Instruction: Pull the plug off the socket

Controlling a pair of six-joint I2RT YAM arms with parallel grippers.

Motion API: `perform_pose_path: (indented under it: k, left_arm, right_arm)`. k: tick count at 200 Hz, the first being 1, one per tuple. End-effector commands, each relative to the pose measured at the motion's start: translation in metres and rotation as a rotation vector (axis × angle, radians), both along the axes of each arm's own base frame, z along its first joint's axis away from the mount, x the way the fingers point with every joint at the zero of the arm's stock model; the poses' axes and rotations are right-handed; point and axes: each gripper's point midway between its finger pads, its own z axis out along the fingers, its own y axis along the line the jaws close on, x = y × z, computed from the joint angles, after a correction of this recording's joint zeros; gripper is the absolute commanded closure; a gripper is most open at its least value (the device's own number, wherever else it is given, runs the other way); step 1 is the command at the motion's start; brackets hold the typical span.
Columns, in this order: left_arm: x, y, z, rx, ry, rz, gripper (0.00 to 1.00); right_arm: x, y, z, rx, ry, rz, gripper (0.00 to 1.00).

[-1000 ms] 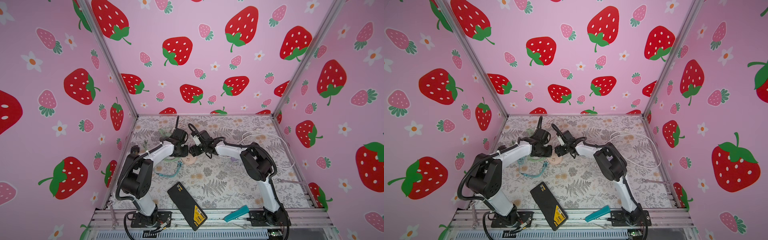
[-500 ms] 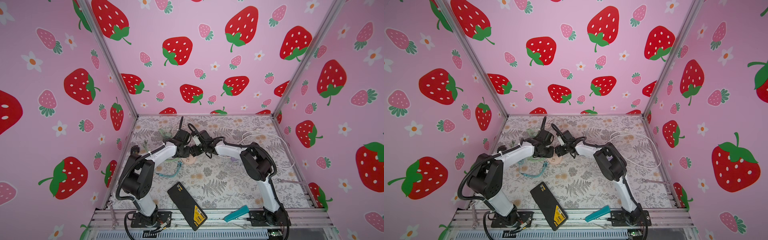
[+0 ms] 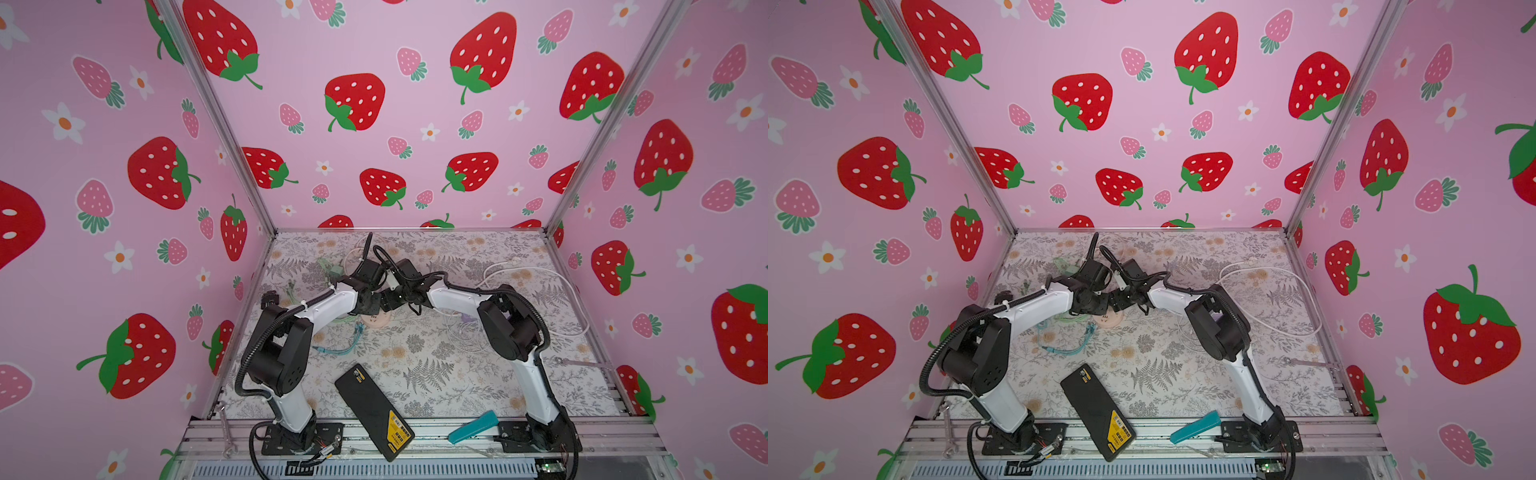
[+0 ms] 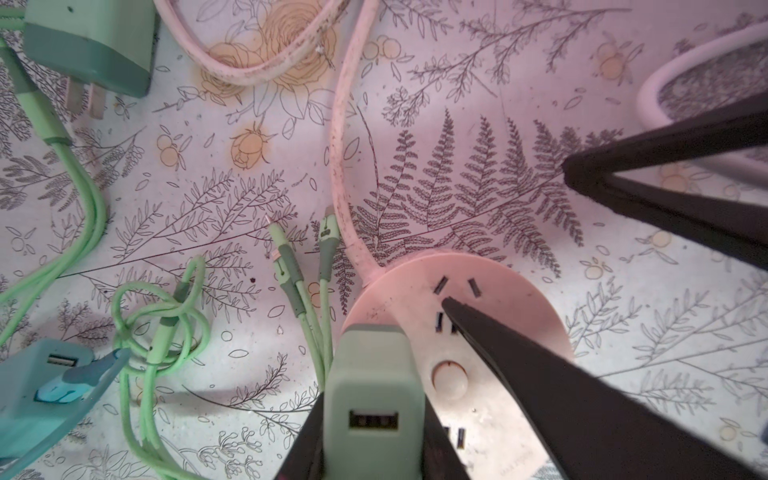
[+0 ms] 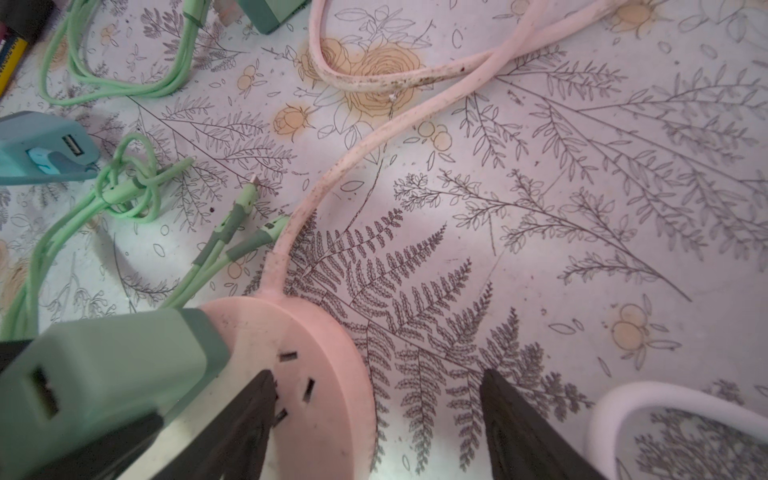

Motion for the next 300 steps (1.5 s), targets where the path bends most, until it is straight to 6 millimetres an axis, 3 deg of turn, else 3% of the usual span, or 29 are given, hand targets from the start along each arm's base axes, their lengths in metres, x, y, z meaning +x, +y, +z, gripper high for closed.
perform_pose_path:
  k: [1, 73, 115, 175, 223, 300]
  left_arm:
    - [0.018, 0.009, 0.020, -0.034, -0.055, 0.068, 0.92]
    - [0.021, 0.015, 0.022, -0.212, -0.046, 0.124, 0.91]
    - [0.020, 0.017, 0.023, -0.227, -0.050, 0.120, 0.91]
    - [0.015, 0.030, 0.037, -0.092, -0.108, 0.080, 0.91]
    - [0.014, 0.030, 0.032, -0.008, -0.106, 0.053, 0.91]
    - [0.025, 0.021, 0.043, 0.138, -0.151, 0.001, 0.90]
  right_arm:
    - [-0.053, -0.103, -0.131, -0.501, 0.211, -0.009, 0.21]
    - [-0.053, -0.106, -0.134, -0.520, 0.208, -0.012, 0.21]
    - [-0.052, -0.108, -0.135, -0.529, 0.205, -0.015, 0.21]
    - [-0.052, -0.110, -0.140, -0.544, 0.205, -0.011, 0.21]
    - [-0.052, -0.111, -0.144, -0.555, 0.206, -0.011, 0.21]
    - [-0.053, -0.112, -0.148, -0.570, 0.206, -0.007, 0.22]
